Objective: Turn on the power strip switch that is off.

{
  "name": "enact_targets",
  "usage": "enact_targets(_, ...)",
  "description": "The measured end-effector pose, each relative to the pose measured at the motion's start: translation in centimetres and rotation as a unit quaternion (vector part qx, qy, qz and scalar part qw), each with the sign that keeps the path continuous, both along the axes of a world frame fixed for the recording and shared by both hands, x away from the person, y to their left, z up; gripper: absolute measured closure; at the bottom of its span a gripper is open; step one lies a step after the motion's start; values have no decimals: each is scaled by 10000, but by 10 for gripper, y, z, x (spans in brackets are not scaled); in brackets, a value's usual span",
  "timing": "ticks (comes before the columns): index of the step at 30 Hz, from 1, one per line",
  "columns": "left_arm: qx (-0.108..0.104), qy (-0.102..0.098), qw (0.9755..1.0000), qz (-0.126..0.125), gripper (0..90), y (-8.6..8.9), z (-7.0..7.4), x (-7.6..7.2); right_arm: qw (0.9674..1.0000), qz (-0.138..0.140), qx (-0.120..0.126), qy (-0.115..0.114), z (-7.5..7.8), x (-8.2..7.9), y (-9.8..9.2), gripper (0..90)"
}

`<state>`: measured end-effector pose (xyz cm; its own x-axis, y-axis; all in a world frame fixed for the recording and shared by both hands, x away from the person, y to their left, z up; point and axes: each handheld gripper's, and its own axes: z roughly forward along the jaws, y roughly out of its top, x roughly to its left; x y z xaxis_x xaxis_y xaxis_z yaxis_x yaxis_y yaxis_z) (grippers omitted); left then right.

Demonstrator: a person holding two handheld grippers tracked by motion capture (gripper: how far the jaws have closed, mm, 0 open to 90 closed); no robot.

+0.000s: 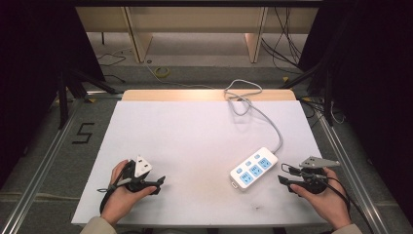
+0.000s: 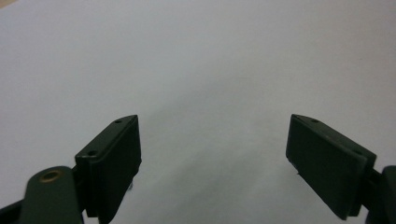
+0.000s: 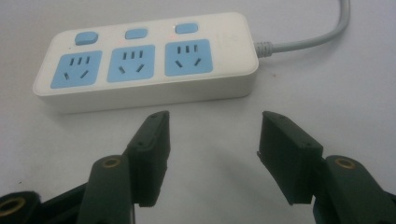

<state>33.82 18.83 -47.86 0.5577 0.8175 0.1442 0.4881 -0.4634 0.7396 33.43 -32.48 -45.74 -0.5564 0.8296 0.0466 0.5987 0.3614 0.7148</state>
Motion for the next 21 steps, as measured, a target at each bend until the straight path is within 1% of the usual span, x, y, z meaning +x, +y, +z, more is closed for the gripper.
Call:
enact_targets(5, 15, -1, 10000, 15, 181, 0, -1, 0, 9999, 85, -88, 85, 2, 0, 4, 455)
enact_targets(6, 26, 2, 10000, 11, 181, 0, -1, 0, 9997, 137, -136, 114, 3, 1, 5, 467)
enact_targets(9, 23, 1, 10000, 9, 181, 0, -1, 0, 9996, 170, -176, 158, 5, 2, 6, 488)
enact_targets(10, 21, 6, 10000, 10, 182, -1, -1, 0, 9993, 228, -233, 181, 8, 2, 8, 524)
enact_targets(11, 20, 2, 10000, 9, 182, -1, -1, 0, 9993, 228, -233, 181, 8, 2, 8, 524)
enact_targets(12, 25, 5, 10000, 11, 183, -1, -1, 0, 9990, 267, -274, 217, 10, 3, 8, 571)
enact_targets(13, 22, 7, 10000, 11, 183, -1, -1, 0, 9990, 267, -274, 217, 10, 3, 8, 571)
enact_targets(15, 19, 11, 10000, 15, 184, -1, -2, 0, 9984, 371, -337, 253, 13, 4, 9, 633)
enact_targets(16, 13, 22, 10000, 21, 184, -1, -2, 0, 9980, 411, -373, 306, 14, 5, 9, 694)
enact_targets(17, 12, 17, 10000, 21, 184, -1, -2, 0, 9980, 411, -373, 306, 14, 5, 9, 694)
enact_targets(18, 24, 27, 10000, 15, 185, -1, -2, 0, 9973, 442, -440, 382, 16, 6, 9, 748)
enact_targets(19, 30, 23, 10000, 14, 185, -1, -2, 0, 9973, 442, -440, 382, 16, 6, 9, 748)
enact_targets(20, 44, 16, 10000, 4, 185, -1, -2, 1, 9967, 466, -506, 419, 18, 6, 10, 801)
enact_targets(21, 44, 16, 10000, 4, 185, -1, -2, 1, 9967, 466, -506, 419, 18, 6, 10, 801)
